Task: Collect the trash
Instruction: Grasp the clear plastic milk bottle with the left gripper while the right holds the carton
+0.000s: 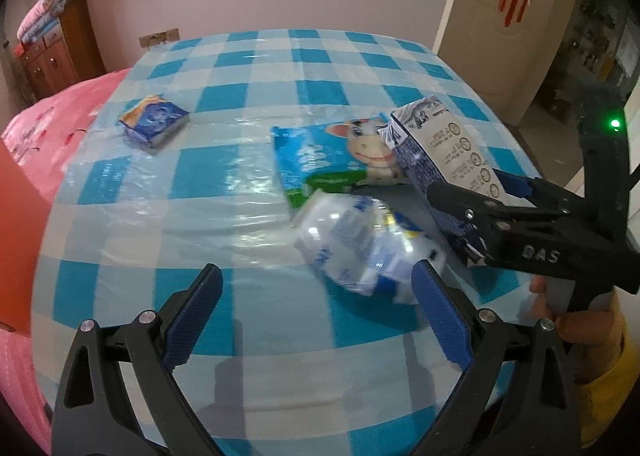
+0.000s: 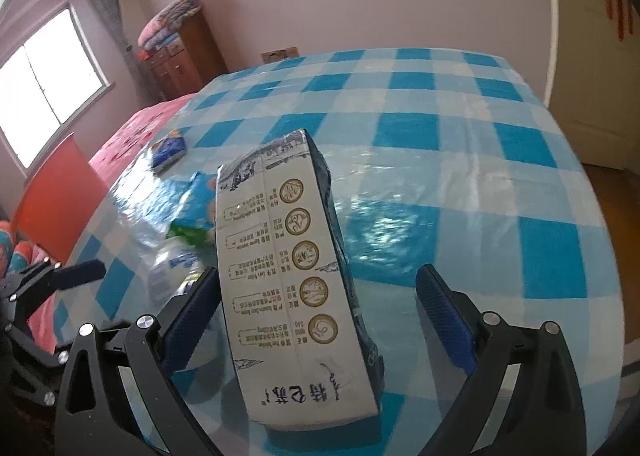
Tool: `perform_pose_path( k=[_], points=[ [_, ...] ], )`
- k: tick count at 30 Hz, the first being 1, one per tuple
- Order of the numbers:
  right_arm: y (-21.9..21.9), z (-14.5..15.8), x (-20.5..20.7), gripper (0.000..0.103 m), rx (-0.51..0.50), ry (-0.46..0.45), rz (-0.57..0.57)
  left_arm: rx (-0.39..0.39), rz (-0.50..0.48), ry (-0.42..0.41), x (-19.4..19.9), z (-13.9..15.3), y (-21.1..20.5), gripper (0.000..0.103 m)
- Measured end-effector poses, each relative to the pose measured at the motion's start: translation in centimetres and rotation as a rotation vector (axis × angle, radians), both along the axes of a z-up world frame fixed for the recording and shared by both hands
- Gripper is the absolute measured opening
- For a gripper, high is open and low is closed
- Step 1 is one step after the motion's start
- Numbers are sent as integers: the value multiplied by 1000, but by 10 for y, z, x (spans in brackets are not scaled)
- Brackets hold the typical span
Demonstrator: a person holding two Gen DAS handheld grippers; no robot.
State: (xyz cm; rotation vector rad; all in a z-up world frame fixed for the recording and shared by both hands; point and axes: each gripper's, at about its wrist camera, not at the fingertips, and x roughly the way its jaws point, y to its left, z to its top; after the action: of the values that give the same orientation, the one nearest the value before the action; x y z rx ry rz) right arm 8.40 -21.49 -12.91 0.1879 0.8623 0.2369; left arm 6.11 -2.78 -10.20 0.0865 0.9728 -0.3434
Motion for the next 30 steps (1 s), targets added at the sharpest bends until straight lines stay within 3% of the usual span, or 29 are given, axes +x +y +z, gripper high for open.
perform_pose_path(
  k=[9, 15, 30],
  points=[
    [-36, -1, 3, 96, 9, 1, -113, -46, 11, 75, 8, -10, -25, 96],
    [-41, 0, 3, 96, 31, -1, -110, -51, 67, 100, 17, -15, -31, 96],
    [-45, -3, 4, 96, 84, 18, -91, 20, 124, 85, 30, -24, -39, 94]
  ],
)
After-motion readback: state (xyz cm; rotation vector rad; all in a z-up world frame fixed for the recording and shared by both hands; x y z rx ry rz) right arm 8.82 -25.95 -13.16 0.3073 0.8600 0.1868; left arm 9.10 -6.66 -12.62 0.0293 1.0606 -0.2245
